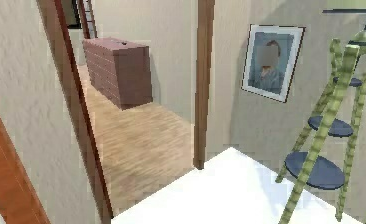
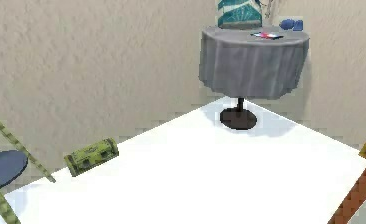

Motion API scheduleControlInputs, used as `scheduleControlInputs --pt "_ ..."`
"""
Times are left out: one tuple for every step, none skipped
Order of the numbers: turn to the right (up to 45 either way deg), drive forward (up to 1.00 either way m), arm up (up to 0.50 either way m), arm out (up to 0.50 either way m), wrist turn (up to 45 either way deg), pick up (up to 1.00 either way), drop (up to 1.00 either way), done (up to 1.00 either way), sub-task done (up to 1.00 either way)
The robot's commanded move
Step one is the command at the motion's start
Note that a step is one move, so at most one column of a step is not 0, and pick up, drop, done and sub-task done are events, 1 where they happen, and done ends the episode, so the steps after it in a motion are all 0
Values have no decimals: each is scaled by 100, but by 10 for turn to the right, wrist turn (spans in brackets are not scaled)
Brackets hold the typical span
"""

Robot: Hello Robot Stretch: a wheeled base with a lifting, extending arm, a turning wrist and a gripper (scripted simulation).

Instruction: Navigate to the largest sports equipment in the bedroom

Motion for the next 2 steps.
scheduleControlInputs --pt "0 50 0 0 0 0 0 0 0" --pt "-60 0 0 0 0 0 0 0 0"
